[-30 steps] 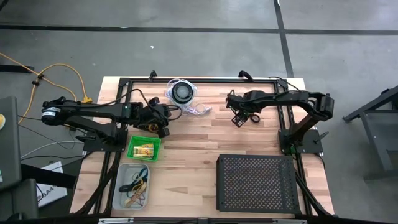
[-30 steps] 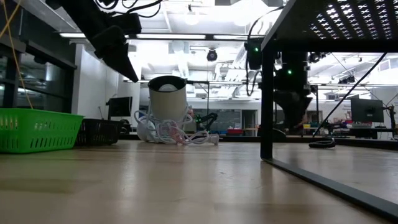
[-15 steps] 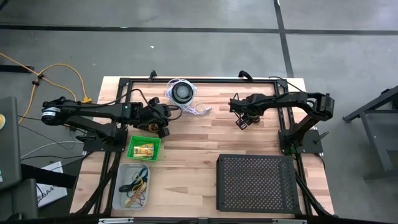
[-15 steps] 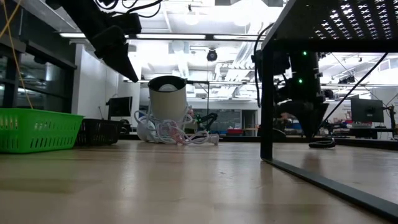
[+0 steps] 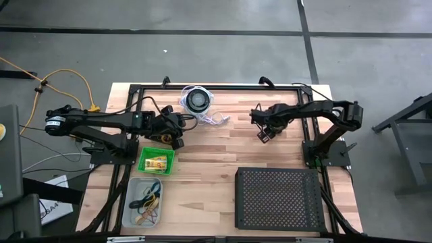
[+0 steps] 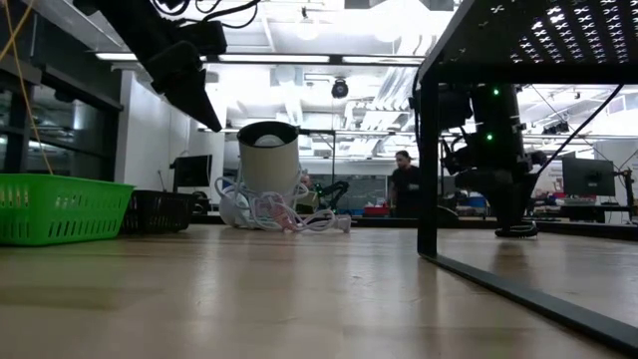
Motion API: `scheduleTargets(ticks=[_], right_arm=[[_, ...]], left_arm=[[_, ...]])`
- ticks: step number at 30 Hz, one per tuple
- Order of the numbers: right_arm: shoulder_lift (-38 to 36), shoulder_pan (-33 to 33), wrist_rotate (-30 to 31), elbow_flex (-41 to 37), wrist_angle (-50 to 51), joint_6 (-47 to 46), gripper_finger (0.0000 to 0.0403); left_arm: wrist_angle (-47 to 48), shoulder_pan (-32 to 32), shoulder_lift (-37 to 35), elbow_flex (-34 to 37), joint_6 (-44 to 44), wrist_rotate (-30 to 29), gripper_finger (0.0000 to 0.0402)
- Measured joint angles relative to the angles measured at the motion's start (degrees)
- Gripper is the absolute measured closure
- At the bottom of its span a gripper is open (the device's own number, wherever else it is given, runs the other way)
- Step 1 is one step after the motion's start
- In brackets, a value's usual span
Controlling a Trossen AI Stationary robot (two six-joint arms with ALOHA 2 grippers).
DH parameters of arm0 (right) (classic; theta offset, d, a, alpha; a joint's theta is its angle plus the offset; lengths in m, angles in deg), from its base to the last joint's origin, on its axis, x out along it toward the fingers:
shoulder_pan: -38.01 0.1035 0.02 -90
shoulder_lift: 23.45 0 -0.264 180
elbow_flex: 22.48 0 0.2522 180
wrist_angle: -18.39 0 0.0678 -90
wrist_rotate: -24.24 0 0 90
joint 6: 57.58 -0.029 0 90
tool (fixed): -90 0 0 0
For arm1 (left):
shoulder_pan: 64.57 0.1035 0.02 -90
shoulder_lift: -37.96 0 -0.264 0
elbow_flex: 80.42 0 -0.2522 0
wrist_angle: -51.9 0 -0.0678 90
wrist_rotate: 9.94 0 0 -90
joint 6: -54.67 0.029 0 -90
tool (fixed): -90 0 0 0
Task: Pick & Place Office Desk Supplies
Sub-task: Put the black coil keychain into the black bin
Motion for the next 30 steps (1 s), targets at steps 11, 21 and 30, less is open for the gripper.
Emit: scheduleTargets(ticks=[11,21,30], right_arm=[[-0.05,-2.72,-4.48,-2.72,-4.41,1.06,0.0259],[-0.85,-4.48,-7.36,-3.47,-6.54,3.74,0.0287],[-0.94,-4.46,-7.42,-3.49,-6.81,4.79,0.0368]], left_arm=[[0.02,0.00,0.00,0.00,-0.01,-0.02,0.0295],[0.02,0.00,0.00,0.00,0.00,-0.02,0.0295],[-0.01,-0.01,0.00,0.00,0.00,-0.01,0.0295]])
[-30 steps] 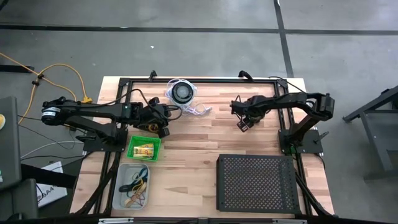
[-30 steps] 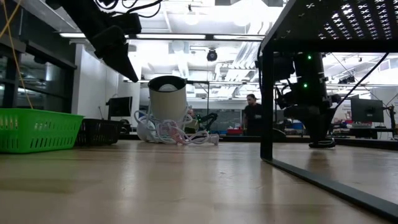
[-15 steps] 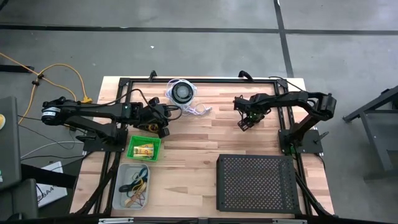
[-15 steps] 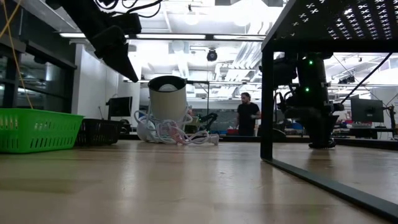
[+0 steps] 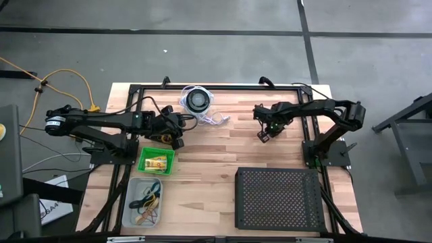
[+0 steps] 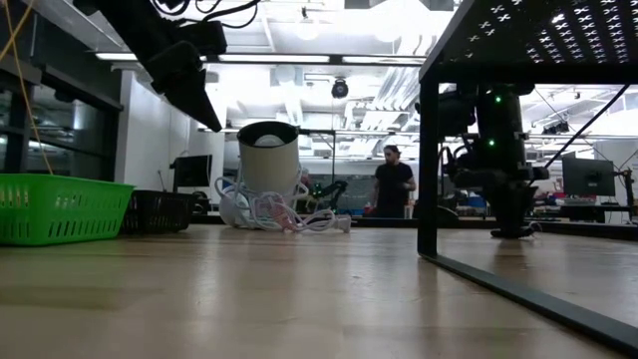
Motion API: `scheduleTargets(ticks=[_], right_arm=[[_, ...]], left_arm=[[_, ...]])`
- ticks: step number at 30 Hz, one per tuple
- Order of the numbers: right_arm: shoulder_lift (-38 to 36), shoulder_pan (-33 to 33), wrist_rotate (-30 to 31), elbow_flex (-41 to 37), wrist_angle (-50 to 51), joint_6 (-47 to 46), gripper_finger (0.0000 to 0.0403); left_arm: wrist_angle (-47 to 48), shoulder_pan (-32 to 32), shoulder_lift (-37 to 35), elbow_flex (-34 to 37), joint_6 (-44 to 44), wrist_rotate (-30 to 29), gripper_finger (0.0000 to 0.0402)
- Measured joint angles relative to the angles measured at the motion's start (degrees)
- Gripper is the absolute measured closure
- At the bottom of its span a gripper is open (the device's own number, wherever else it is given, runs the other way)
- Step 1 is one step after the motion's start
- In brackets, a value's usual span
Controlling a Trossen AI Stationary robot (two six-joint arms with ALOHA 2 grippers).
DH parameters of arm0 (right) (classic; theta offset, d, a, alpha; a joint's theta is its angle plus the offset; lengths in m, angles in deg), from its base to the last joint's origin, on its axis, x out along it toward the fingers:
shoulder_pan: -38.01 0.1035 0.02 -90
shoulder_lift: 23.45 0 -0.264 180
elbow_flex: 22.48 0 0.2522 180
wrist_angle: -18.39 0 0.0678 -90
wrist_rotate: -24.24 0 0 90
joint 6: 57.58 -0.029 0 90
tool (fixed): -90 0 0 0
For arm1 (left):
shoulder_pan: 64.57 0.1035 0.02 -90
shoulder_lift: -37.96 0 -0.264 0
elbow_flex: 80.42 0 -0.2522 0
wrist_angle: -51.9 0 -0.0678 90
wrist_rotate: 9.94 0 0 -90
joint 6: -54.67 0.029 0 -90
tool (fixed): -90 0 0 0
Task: Pick & Place Office Desk Supplies
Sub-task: Put the black coil keychain into the black bin
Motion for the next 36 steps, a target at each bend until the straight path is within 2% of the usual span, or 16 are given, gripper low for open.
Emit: scheduleTargets(ticks=[5,14,21,30,32,36], right_arm=[[-0.02,-0.03,1.84,0.02,-0.80,0.06,0.0392],[-0.32,-0.06,1.07,0.02,-4.73,2.79,0.0393],[-4.69,-1.00,-7.45,0.02,-13.07,8.29,0.0394],[-6.47,0.38,-28.34,0.02,-34.85,12.93,0.0394],[-6.23,1.62,-30.93,0.04,-39.71,13.09,0.0394],[-6.21,4.21,-32.22,0.04,-46.37,12.78,0.0394]], left_arm=[[0.02,0.01,0.00,0.00,0.00,0.01,0.0295],[0.02,-0.01,0.00,0.00,0.00,-0.01,0.0295],[0.02,0.01,0.00,0.00,0.00,0.01,0.0295],[0.00,-0.01,0.00,0.00,0.00,-0.01,0.0295],[0.02,0.00,0.00,0.00,0.00,0.00,0.0295],[0.02,0.00,0.00,0.00,-0.01,0.00,0.0295]])
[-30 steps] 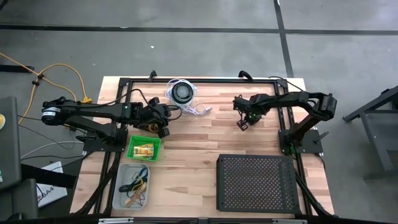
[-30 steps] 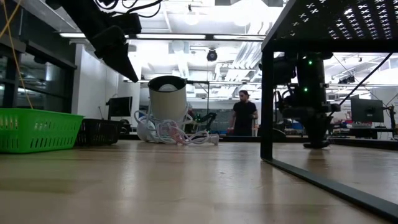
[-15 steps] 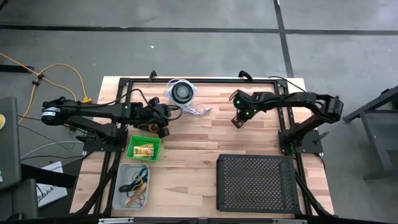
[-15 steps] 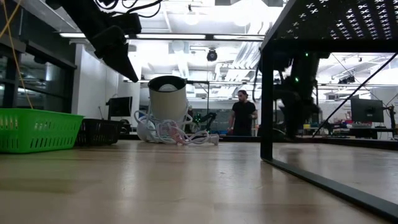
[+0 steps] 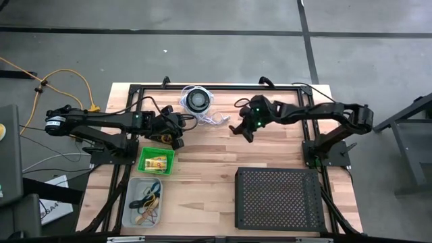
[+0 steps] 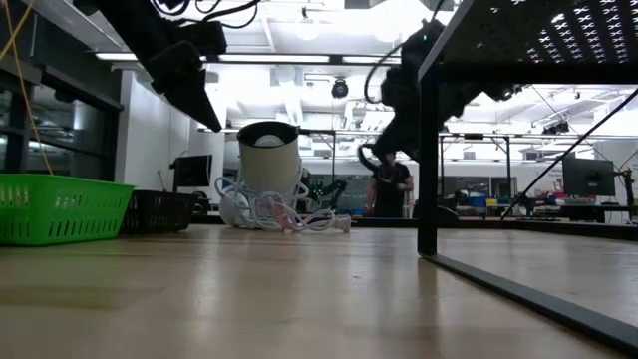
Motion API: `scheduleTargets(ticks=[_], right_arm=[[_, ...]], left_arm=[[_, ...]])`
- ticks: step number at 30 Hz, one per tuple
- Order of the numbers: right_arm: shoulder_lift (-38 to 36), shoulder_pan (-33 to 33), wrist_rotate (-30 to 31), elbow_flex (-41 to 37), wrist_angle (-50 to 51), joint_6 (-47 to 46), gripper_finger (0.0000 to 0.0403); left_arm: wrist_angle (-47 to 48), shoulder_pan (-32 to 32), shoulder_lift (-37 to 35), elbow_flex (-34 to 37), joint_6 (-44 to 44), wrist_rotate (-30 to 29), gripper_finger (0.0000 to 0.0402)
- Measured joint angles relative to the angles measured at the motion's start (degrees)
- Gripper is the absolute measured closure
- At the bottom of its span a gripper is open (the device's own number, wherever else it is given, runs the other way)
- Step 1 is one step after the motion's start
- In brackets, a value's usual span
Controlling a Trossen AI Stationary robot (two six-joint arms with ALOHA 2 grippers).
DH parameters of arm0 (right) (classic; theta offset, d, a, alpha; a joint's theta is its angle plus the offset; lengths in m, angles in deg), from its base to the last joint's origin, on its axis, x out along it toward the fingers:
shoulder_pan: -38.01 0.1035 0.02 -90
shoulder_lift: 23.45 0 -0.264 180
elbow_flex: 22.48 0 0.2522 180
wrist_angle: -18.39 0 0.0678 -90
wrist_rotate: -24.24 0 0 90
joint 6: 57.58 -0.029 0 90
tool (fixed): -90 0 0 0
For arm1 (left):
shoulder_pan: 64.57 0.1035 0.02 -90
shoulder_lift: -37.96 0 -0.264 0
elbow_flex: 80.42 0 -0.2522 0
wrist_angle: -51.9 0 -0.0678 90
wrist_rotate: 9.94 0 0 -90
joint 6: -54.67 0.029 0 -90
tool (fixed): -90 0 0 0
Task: Pick & Place Office Desk Supplies
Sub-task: Put the black coil keychain into the black bin
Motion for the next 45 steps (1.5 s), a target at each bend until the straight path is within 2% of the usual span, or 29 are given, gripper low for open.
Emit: scheduleTargets(ticks=[6,15,22,31,45], right_arm=[[0.00,3.65,1.74,0.00,-8.45,-3.18,0.0394],[1.93,10.65,14.33,3.00,-10.84,-4.87,0.0394],[12.74,14.79,12.18,13.94,-11.02,-4.85,0.0394],[25.40,16.21,8.61,26.44,-16.59,-5.13,0.0394],[26.17,16.29,8.57,26.99,-19.20,-7.03,0.0394]], left_arm=[[-0.01,0.00,0.00,0.00,0.01,-0.01,0.0295],[-0.01,0.00,0.00,0.00,0.01,-0.01,0.0295],[-0.04,-0.01,0.00,0.00,0.01,-0.01,0.0295],[-0.61,-0.01,-0.02,0.00,0.01,0.00,0.0295],[-2.80,0.01,-0.02,0.00,0.01,-0.01,0.0295]])
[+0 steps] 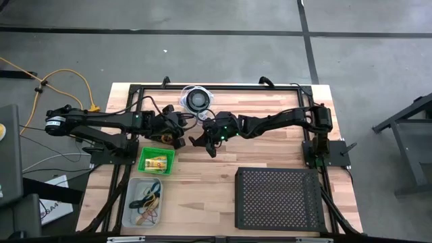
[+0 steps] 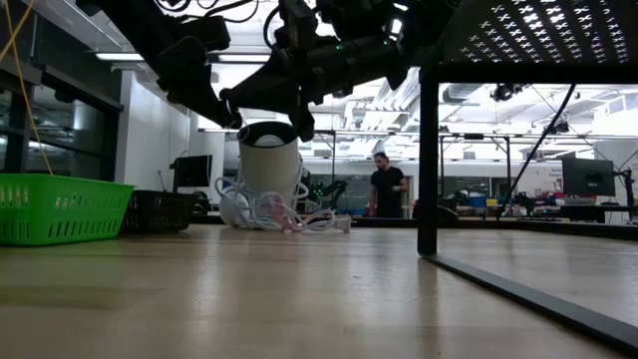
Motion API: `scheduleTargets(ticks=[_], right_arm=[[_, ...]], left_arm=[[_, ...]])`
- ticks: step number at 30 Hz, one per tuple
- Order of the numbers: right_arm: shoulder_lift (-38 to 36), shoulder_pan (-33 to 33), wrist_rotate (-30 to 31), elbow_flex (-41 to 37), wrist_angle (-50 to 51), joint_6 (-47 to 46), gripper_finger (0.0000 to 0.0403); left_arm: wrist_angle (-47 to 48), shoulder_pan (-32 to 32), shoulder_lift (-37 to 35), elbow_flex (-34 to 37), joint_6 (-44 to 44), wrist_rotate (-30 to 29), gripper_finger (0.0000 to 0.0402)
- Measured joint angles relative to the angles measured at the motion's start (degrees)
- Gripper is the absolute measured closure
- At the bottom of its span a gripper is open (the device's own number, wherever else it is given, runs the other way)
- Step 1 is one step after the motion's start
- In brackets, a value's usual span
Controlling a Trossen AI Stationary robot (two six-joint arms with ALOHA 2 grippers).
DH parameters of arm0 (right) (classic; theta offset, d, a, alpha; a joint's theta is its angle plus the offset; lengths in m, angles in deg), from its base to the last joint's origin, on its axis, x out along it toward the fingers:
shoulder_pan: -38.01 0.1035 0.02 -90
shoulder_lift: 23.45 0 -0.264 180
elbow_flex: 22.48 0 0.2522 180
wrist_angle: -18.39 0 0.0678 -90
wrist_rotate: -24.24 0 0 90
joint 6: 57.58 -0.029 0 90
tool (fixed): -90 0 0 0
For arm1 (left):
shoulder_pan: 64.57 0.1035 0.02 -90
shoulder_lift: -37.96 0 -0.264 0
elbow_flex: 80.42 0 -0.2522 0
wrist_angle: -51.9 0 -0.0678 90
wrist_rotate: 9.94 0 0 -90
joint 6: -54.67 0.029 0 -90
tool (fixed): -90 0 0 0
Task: Pick & Place Office Desk Supplies
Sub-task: Put the black coil keychain into the black bin
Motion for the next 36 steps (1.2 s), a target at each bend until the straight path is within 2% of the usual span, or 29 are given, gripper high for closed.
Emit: scheduleTargets(ticks=[17,21,36], right_arm=[[-0.01,-1.75,3.14,0.00,1.21,-0.99,0.0394],[0.01,-2.26,6.03,0.00,4.00,-1.05,0.0394],[-0.01,-4.36,5.89,0.00,4.36,-0.87,0.0394]], left_arm=[[-1.52,0.00,0.00,0.00,0.08,0.00,0.0295],[-2.34,-0.02,0.02,0.00,-1.37,0.02,0.0295],[-2.51,-0.01,0.01,0.00,6.93,0.01,0.0295]])
